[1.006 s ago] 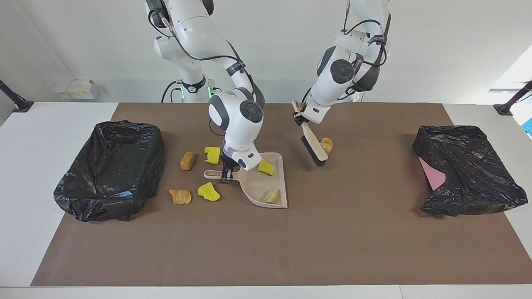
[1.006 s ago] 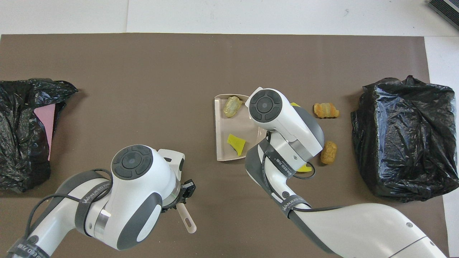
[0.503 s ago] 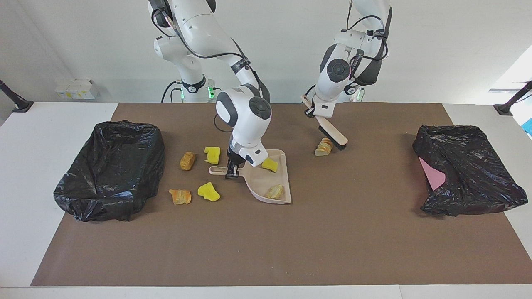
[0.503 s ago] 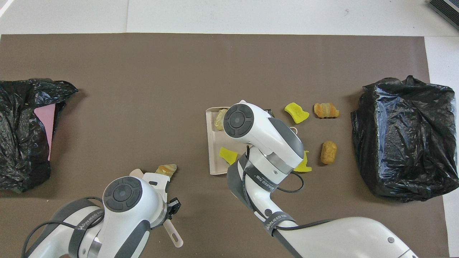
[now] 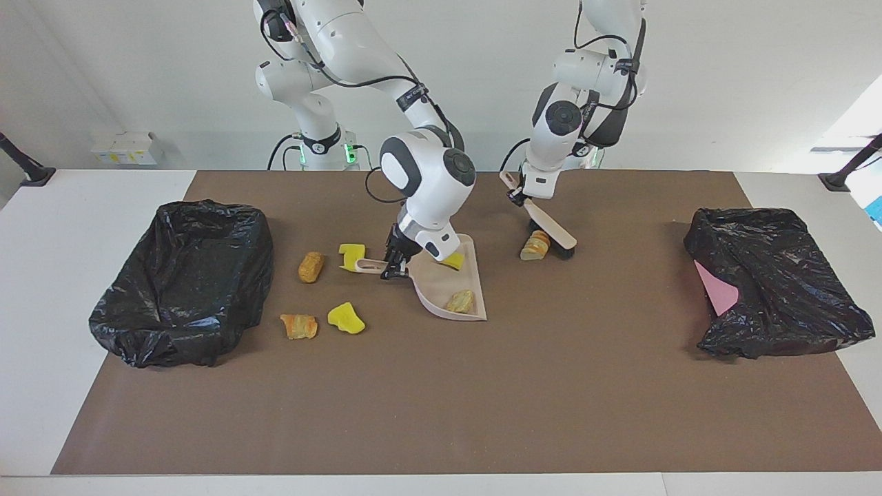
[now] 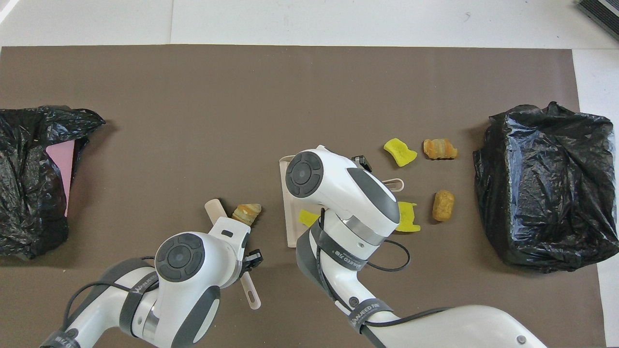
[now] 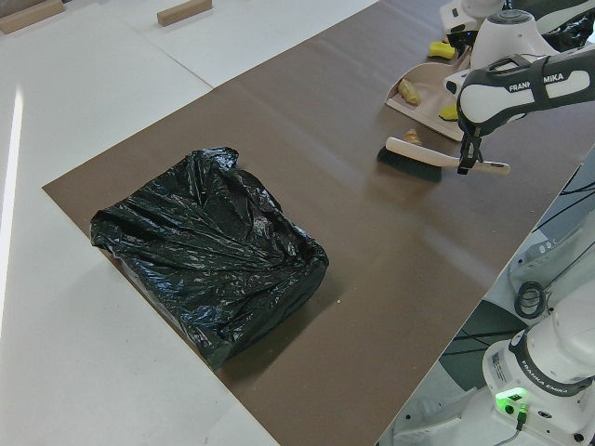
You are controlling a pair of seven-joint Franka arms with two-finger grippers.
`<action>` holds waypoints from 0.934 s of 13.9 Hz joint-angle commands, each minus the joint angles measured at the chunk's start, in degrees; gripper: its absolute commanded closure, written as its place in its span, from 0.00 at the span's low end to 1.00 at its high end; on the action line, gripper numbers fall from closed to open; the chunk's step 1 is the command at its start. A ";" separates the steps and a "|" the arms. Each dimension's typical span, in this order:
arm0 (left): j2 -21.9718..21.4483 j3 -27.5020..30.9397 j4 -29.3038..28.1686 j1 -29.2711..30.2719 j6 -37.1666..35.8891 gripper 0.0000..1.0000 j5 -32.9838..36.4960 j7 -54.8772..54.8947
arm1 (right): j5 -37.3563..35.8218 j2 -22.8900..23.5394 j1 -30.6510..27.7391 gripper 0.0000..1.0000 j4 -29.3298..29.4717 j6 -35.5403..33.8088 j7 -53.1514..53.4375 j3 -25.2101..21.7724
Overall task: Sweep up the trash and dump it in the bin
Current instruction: 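Sweep the pieces onto the dustpan held by the right gripper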
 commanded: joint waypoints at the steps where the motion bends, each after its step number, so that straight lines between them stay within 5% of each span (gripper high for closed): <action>1: 7.21 0.27 6.61 -2.25 1.56 1.00 -2.97 7.66 | -1.32 -0.63 -0.30 1.00 -0.72 -0.63 0.67 0.28; 6: 14.69 -4.48 9.79 -3.84 11.05 1.00 -4.12 18.02 | -1.23 -0.63 -0.74 1.00 -0.80 -0.10 0.76 0.36; 13: 9.43 -4.22 9.88 2.39 1.59 1.00 -4.65 21.57 | -1.06 -0.45 -1.96 1.00 -0.72 -0.10 0.67 0.36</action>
